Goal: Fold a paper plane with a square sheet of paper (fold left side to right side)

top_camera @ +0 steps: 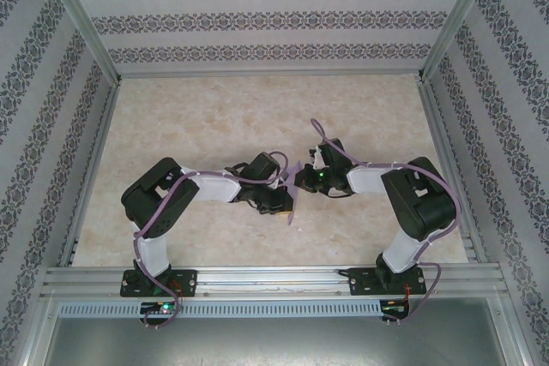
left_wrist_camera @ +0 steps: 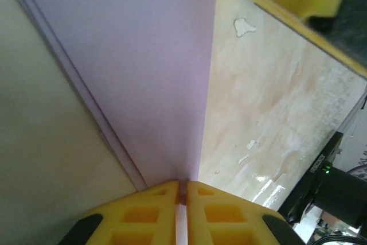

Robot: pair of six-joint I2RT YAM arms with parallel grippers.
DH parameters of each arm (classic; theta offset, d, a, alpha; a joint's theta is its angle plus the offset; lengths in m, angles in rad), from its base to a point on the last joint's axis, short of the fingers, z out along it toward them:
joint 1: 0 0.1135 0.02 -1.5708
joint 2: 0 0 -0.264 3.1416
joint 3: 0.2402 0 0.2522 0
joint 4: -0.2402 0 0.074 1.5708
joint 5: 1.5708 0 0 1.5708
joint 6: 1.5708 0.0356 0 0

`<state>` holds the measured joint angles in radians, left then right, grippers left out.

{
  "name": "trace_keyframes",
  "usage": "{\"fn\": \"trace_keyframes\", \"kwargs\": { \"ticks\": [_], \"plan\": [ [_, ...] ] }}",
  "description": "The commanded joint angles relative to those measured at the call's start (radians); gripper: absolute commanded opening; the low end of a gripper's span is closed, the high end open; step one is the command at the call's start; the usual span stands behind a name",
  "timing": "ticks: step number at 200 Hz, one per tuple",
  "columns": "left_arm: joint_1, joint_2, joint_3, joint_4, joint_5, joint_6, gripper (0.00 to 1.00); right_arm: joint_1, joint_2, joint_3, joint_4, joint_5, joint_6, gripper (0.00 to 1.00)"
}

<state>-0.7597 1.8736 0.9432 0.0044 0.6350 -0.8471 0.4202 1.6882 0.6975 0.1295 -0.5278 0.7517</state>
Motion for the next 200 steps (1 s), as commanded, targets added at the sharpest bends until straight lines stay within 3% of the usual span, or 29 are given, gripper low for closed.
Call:
{"fn": "trace_keyframes", "kwargs": {
  "ticks": [1, 83, 139, 200],
  "plan": [
    [-0.028, 0.044, 0.014, -0.166, -0.085, 0.057, 0.12, -0.040, -0.097, -0.012, -0.003, -0.038, -0.017, 0.00],
    [-0.070, 0.071, 0.103, -0.392, -0.248, 0.159, 0.09, -0.173, -0.274, -0.168, -0.010, -0.099, -0.062, 0.00],
    [-0.070, 0.053, 0.040, -0.403, -0.242, 0.210, 0.07, -0.108, -0.278, -0.203, 0.118, -0.162, -0.060, 0.00],
    [-0.071, 0.059, 0.013, -0.423, -0.296, 0.217, 0.04, -0.035, -0.134, -0.178, 0.254, -0.176, -0.023, 0.00]
  ]
}}
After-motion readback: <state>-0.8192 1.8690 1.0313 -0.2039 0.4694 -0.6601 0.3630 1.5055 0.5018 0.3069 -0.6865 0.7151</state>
